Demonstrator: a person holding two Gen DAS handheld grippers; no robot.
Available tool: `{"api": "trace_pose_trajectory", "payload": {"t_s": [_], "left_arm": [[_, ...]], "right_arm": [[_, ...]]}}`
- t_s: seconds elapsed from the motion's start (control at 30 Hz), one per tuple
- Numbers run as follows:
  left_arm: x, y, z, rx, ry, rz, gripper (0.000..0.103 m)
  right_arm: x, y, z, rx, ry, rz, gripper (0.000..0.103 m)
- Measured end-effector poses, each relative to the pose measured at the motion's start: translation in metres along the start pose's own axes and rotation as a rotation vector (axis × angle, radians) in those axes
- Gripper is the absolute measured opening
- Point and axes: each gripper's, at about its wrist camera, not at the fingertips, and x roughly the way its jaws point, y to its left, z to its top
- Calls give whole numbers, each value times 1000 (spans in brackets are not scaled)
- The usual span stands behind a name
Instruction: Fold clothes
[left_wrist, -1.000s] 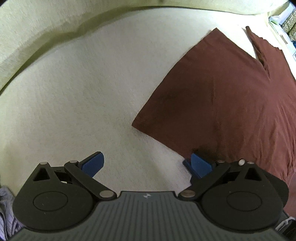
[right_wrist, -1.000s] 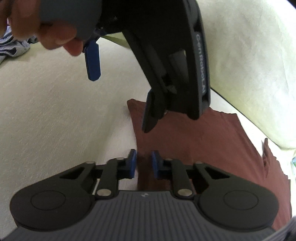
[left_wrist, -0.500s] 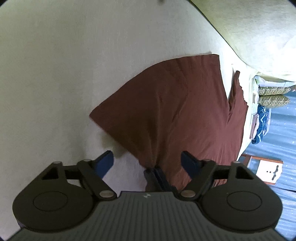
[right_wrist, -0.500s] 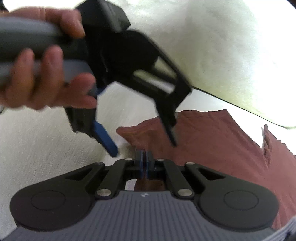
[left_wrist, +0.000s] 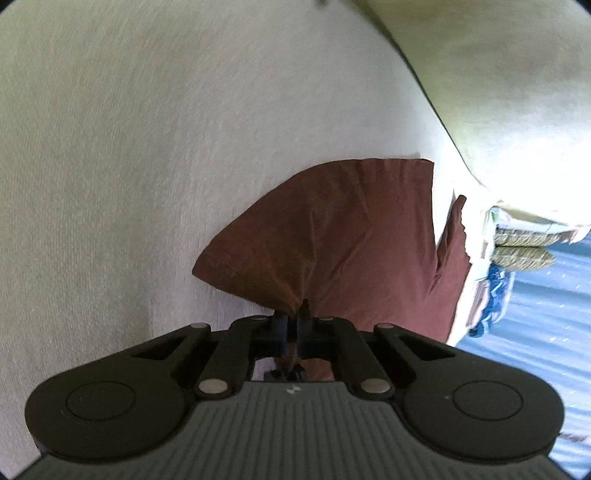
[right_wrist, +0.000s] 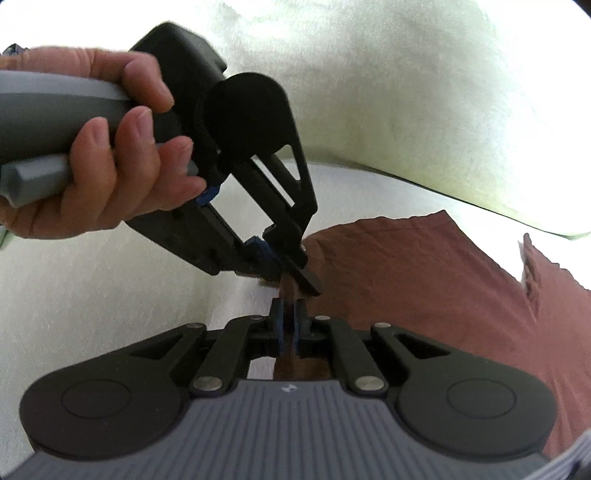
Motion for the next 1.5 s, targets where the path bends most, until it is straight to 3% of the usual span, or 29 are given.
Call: {"api": "trace_pose_trajectory", "payload": {"t_s": [0.07, 0.13, 0.4, 0.63, 0.67, 0.73, 0.77, 0.8, 0.97, 1.1, 1.3, 1.5], "left_arm": [[-3, -11, -2, 66, -13, 36, 0], [-4, -21, -3, 98, -8, 45, 0], [-2, -53, -1, 249, 15, 102, 0], [1, -63, -6, 317, 6, 166, 0], [1, -62, -7, 319, 3, 174, 0], [0, -61, -7, 318, -11, 187, 0], [1, -62, -6, 320, -17, 196, 0], [2, -64, -6, 321, -22, 205, 0], [-1, -89, -5, 354, -74, 199, 0], [5, -136, 0, 393, -113, 192, 0], [43, -228, 3, 486, -161, 195, 0], [98, -330, -9, 622, -196, 222, 0]], "right_arm": [[-18, 2, -6, 15, 2, -56, 29], [-35, 1, -16, 28, 35, -101, 29], [-115, -5, -113, -56, 310, -293, 29], [-123, -4, -155, -309, 297, -337, 34], [-117, -4, -159, -351, 293, -340, 33], [-113, -7, -161, -364, 287, -322, 20], [-111, -14, -158, -321, 284, -301, 9], [-110, -25, -154, -255, 282, -275, 7], [-132, -53, -143, -60, 239, -185, 6], [-149, -106, -135, 237, 205, -39, 6], [-154, -180, -135, 534, 164, 69, 6], [-158, -255, -148, 733, 126, 58, 6]]}}
